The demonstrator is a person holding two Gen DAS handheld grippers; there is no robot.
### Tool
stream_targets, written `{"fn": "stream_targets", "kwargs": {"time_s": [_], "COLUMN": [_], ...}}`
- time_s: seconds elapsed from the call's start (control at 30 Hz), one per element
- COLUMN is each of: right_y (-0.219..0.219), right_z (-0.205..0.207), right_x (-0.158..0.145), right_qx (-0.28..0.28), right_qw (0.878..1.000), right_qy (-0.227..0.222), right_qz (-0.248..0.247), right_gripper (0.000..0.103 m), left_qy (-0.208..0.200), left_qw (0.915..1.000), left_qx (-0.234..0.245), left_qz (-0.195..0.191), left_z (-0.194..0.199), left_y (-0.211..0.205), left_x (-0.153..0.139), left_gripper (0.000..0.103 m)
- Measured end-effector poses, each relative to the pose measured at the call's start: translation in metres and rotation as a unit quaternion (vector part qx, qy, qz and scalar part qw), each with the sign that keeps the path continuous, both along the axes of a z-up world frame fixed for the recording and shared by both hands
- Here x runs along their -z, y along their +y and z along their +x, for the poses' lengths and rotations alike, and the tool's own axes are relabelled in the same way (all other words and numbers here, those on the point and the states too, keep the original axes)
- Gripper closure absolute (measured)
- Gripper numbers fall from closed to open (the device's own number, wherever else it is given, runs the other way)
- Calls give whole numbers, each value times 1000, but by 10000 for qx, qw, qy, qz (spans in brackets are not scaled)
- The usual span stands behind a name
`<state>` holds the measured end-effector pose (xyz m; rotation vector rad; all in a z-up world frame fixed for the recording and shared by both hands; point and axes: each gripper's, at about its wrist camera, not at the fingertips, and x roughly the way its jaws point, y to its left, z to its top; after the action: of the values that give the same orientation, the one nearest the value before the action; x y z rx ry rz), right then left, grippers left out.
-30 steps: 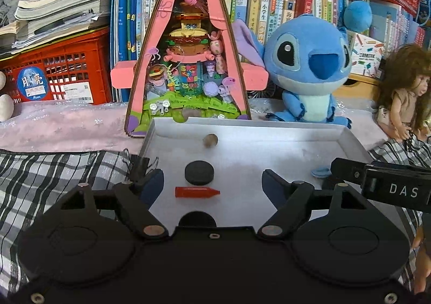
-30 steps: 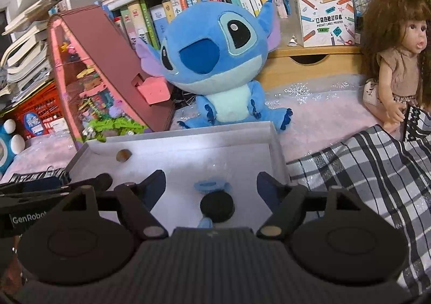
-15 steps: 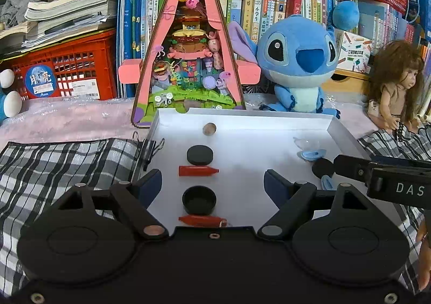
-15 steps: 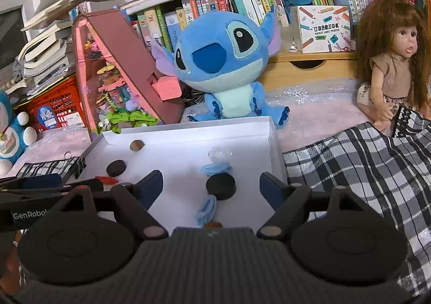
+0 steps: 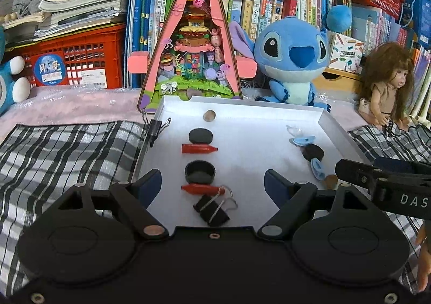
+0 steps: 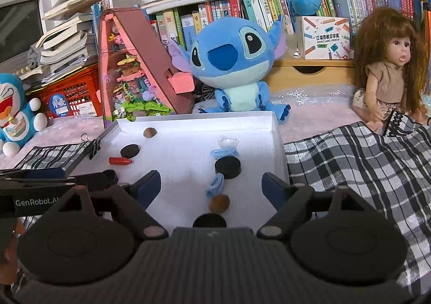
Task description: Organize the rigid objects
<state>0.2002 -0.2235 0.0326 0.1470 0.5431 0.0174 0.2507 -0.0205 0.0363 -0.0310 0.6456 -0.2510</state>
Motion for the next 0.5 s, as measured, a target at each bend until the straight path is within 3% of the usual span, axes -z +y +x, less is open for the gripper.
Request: {"fn": "stream_targets", "kwargs": {"time_s": [0.5], "right_y": [-1], "right_z": [-49], "right_x": [6], "right_qx": [133], "right_qw": [9999], "right_qy": [-101], "right_qz": [28], "right_gripper": [10], "left_qy": [-73], "left_qw": [9999], "left_qx": [66], "left_qz": [-21], "left_z": [-56], "left_y": [10], "left_x": [11], "left_gripper": [18]}}
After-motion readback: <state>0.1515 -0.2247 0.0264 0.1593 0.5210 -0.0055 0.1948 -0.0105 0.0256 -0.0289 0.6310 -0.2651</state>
